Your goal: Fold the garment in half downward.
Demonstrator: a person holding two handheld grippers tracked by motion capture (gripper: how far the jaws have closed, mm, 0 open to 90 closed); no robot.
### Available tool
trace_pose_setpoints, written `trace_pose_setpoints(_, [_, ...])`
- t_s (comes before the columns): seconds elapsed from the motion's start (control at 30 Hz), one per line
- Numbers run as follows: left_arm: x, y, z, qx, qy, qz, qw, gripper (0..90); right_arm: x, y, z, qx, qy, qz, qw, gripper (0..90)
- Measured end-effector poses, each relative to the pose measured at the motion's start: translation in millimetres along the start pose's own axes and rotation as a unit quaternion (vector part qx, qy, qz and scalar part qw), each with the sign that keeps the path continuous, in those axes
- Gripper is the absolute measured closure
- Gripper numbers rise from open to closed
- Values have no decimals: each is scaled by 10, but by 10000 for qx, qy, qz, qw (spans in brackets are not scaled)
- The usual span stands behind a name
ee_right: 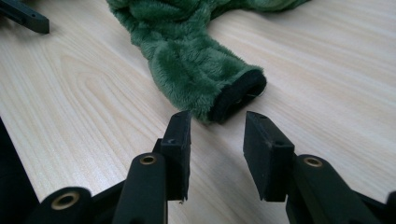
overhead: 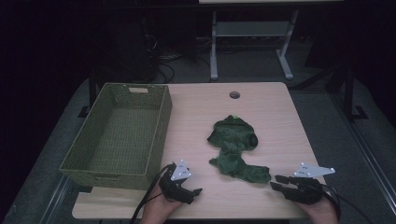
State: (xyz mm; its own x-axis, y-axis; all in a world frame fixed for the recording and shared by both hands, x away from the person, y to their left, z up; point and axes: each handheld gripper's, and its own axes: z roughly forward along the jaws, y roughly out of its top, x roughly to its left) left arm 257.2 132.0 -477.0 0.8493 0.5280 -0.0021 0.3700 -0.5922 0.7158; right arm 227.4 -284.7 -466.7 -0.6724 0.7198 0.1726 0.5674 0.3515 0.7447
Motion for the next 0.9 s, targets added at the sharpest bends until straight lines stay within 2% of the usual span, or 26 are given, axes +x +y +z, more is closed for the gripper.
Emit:
trace_pose_setpoints(0.17, [0, 0, 0, 1, 0, 2, 10000, 133, -22, 25, 71, 92, 139, 110, 9998, 606])
trace_pose_setpoints(0.23, [0, 0, 0, 2, 0, 3, 10000, 132, -39, 39, 100, 131, 179, 104, 9997, 637])
trace_pose_setpoints(0.27, [0, 0, 0, -1, -1, -1, 10000, 132, -40, 45, 111, 142, 192, 112, 9997, 660])
trace_pose_setpoints(0.37, [0, 0, 0, 0, -1, 0, 10000, 132, -36, 55, 128, 179, 197, 45, 9996, 807])
trace_pose_setpoints(0.43, [0, 0, 0, -1, -1, 0, 10000, 132, -41, 59, 130, 224, 213, 58, 9995, 846])
trace_pose_setpoints(0.53, [0, 0, 0, -1, 0, 1, 10000, 132, -49, 62, 119, 247, 246, 91, 9994, 865])
trace_pose_setpoints(0.63, [0, 0, 1, -5, -1, -2, 10000, 132, -39, 82, 92, 160, 222, 44, 9996, 873])
trace_pose_setpoints(0.67, [0, 0, 1, -5, -1, -2, 10000, 132, -43, 93, 81, 127, 207, -47, 9997, 876])
trace_pose_setpoints(0.9, [0, 0, 1, -6, -2, -3, 10000, 132, -16, 202, 44, -63, 268, -239, 9993, 881])
